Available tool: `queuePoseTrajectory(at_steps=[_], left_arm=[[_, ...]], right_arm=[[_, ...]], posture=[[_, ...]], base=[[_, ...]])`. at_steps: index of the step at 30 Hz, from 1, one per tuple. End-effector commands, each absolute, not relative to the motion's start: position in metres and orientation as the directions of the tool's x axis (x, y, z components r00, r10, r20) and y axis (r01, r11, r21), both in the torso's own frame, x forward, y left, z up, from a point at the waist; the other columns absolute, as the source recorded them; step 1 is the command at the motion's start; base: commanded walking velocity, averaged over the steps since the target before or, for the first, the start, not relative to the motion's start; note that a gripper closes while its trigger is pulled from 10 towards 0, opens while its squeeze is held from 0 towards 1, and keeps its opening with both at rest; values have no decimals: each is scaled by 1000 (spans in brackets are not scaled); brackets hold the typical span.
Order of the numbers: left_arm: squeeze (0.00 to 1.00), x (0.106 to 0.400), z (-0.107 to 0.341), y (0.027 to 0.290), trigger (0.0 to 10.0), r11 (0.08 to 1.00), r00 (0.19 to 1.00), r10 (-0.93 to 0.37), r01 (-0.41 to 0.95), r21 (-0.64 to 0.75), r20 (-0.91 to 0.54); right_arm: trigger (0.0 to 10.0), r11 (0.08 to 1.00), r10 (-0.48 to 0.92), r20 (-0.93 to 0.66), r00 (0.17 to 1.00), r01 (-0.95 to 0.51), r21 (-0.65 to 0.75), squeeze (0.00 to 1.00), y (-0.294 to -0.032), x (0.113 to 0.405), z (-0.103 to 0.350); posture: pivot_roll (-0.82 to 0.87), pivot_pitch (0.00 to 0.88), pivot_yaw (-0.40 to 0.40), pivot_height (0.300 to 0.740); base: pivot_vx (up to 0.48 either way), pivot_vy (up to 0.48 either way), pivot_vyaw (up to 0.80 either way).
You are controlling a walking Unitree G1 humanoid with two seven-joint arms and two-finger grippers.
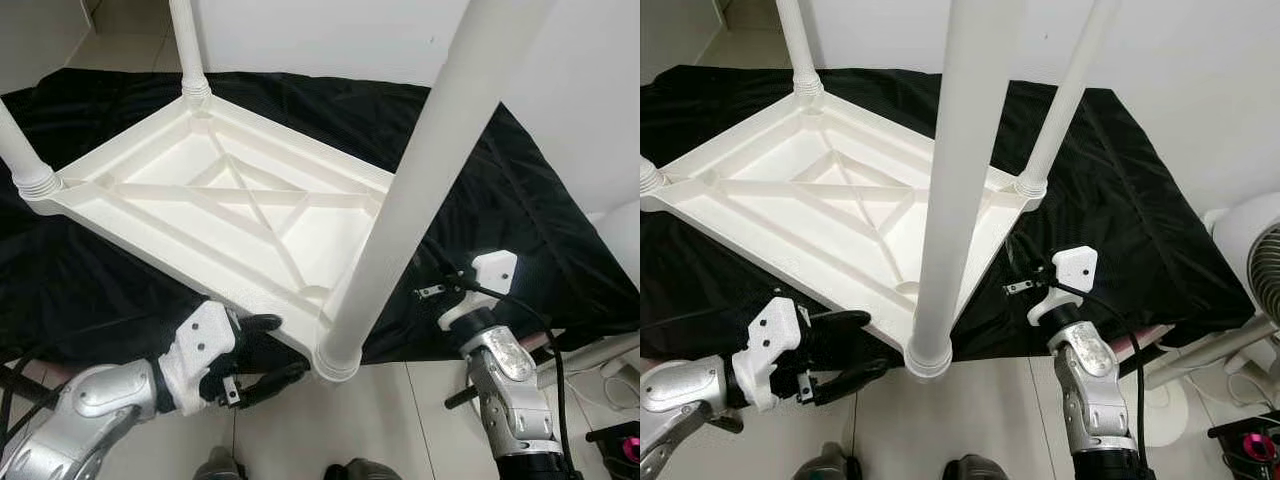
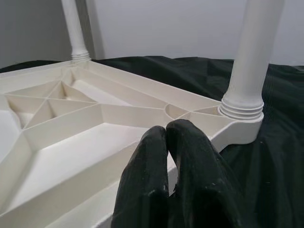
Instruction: Building children table
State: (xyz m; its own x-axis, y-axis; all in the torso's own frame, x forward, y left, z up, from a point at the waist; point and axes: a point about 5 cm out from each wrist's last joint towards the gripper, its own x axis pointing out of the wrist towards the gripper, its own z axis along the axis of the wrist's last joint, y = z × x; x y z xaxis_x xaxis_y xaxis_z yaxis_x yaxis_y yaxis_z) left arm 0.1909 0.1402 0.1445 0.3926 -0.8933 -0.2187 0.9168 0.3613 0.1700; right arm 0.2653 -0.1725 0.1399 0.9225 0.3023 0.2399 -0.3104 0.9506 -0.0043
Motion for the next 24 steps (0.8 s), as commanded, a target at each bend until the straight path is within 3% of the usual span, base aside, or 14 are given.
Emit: queuePoseTrajectory(at_steps=[1, 15, 24], left_arm=[[0, 195, 139, 138, 10000, 371, 416, -875, 905, 209, -246], [0, 211, 121, 140, 10000, 377, 449, -822, 890, 255, -351], [0, 235, 111, 131, 10000, 447, 534, -766, 843, 300, -358]], right_arm=[[10000, 953, 293, 244, 924, -302, -3, 0, -176, 265, 143], [10000, 955, 290, 239, 926, -295, -16, 0, -177, 267, 146], [10000, 957, 287, 237, 928, -289, -24, 0, -177, 267, 146]], posture=[[-9, 51, -46, 740], [-23, 44, -43, 740], [-36, 42, -39, 740]], base=[[0, 0, 0], [0, 0, 0], [0, 0, 0]])
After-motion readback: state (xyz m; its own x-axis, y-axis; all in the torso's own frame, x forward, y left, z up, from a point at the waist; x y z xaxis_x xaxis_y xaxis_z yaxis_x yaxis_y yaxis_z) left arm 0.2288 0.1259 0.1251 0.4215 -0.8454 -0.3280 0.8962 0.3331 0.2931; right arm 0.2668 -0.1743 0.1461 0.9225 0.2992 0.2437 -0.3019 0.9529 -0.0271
